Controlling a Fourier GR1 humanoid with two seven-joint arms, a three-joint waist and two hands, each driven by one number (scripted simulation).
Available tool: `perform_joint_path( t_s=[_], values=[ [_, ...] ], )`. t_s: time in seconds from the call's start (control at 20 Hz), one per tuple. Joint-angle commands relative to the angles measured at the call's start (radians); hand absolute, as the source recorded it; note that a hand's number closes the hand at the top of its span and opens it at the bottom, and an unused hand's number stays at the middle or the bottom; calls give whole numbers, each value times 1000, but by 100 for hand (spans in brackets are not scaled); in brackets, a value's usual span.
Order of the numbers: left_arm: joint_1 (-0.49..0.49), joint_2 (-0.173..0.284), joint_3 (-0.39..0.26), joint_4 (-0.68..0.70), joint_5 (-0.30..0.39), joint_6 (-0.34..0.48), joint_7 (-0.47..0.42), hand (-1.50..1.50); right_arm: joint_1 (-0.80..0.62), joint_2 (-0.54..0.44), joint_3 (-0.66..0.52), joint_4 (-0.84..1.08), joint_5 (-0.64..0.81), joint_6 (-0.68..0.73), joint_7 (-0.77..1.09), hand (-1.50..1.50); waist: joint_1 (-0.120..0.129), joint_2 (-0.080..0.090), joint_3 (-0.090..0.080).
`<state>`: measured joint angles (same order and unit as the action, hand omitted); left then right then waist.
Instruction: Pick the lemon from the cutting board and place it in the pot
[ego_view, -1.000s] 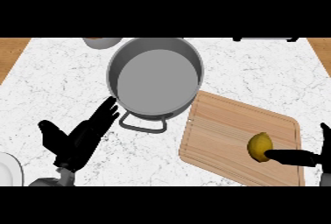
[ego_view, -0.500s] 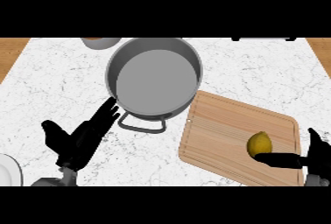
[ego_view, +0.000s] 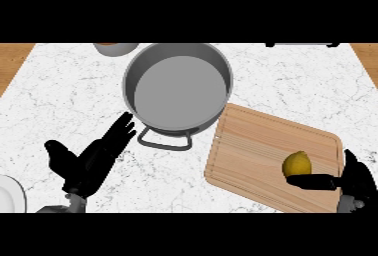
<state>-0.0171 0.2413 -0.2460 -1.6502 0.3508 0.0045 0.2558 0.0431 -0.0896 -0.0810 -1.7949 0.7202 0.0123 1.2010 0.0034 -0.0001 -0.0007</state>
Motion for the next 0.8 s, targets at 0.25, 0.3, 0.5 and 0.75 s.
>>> perform_joint_path(
  t_s=[0.25,0.3,0.5,0.75],
  values=[
    [18,-29,-1,55,-43,-26,-53,0,-45,59,-47,65,45,40,128,-150,-3,1,0],
    [-30,-10,31,-14,-5,-8,55,0,13,83,-24,-35,53,59,152,-150,-7,-1,0],
    [33,-61,5,-29,-66,9,18,0,-82,84,-68,119,-11,-12,-41,150,-1,0,1],
    [-14,-55,55,-4,-72,-25,50,0,-37,89,-3,49,73,-7,0,150,-4,0,1]
  ],
)
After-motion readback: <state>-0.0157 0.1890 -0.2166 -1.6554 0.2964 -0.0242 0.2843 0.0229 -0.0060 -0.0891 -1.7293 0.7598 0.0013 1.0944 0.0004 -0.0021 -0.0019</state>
